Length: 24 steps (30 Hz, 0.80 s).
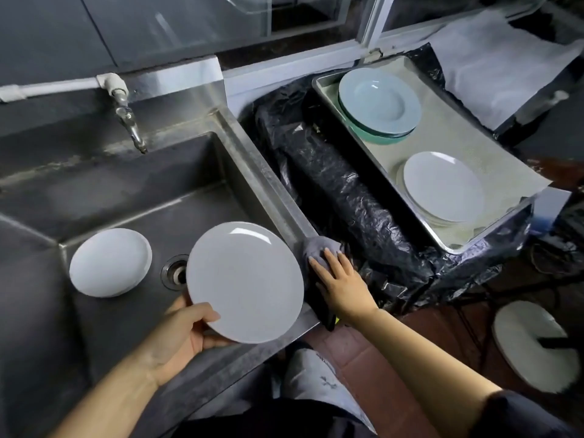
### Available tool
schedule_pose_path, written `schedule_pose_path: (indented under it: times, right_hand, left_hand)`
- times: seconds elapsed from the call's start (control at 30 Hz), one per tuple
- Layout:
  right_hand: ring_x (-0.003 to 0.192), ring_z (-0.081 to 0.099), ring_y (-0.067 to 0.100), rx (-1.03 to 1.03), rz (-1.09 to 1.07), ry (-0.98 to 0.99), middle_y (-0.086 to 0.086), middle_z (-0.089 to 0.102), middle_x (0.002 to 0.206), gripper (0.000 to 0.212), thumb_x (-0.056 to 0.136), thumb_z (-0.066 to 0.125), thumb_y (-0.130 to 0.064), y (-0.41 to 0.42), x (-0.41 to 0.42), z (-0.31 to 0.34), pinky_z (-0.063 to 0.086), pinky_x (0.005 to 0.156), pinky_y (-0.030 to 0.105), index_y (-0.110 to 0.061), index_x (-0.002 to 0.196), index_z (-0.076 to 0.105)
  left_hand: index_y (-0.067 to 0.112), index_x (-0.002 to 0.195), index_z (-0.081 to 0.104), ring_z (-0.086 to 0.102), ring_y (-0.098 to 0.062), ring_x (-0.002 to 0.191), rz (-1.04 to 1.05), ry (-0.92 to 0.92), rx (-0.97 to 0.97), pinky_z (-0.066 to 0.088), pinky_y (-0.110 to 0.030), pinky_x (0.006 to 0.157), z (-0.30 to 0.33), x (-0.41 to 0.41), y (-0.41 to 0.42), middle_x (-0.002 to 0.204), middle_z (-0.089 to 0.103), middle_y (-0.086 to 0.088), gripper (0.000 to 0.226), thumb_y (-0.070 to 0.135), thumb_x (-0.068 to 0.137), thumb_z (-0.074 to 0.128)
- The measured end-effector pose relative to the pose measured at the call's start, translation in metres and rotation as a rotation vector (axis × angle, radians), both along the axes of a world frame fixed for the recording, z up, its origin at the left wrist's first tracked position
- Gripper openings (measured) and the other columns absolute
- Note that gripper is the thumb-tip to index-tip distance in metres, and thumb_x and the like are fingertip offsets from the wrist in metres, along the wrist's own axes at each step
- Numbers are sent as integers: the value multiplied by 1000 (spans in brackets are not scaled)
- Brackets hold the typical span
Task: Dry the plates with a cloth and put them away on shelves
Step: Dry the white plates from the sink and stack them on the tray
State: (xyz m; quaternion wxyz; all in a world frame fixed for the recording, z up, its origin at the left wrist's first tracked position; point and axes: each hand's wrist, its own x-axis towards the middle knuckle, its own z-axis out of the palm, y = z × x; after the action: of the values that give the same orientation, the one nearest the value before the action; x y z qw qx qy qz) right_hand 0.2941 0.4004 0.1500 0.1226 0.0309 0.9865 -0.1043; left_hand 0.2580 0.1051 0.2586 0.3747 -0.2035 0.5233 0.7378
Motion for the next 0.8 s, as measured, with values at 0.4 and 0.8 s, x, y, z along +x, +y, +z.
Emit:
schedule_pose_path:
  times: [0.4, 0.8]
  right_hand:
    - [150, -14, 26, 42, -18, -151, -1, -4, 164, 63, 96, 22, -63, 2, -1, -10, 5, 119, 55, -42, 154, 8]
    - [151, -10, 19, -359, 166, 255, 5, -5, 163, 92, 84, 47, -74, 33, 1, 81, 7, 122, 42, -47, 151, -8]
  left_hand:
    - [10, 114, 55, 63, -39, 96, 108, -37, -3, 59, -56, 64, -6, 16, 5, 115, 64, -18, 41, -16, 86, 40]
    - [13, 120, 58, 59, -41, 108, 49, 71, 143, 59, -46, 59, 41, -13, 60, 119, 64, -16, 56, -3, 66, 57]
